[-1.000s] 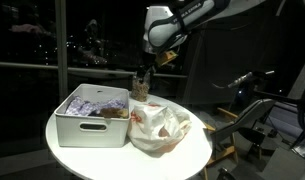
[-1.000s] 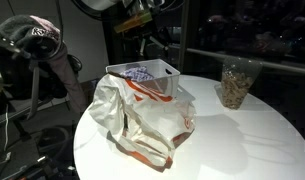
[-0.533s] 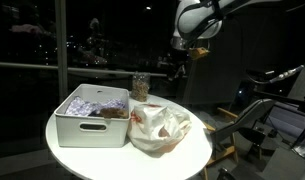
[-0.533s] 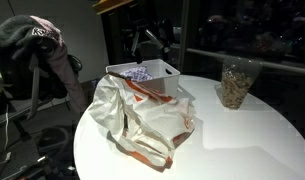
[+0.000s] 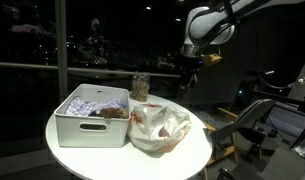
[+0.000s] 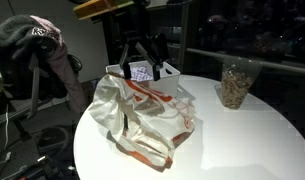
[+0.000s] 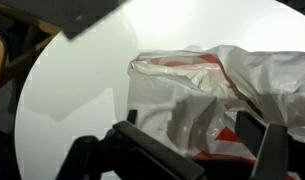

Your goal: Empty the objects in the plastic bag into the white basket

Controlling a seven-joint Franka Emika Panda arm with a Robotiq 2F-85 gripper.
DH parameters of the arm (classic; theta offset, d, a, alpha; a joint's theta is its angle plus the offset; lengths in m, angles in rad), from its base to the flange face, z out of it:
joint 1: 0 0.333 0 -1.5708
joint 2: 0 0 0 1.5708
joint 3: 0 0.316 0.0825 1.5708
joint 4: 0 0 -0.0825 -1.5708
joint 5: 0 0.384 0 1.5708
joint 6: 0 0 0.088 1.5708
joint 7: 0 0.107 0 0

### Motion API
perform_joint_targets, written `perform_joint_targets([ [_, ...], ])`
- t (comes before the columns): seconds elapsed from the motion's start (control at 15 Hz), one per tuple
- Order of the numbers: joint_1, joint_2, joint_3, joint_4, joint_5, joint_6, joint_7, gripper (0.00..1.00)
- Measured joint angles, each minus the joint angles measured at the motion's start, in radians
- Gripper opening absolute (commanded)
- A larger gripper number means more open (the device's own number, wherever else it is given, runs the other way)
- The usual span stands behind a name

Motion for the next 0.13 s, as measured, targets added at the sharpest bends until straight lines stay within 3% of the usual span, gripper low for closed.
perform_joint_targets([
  [0.13, 0.0, -0.004, -0.001, -0.01, 0.001, -0.003, -0.005, 1.0],
])
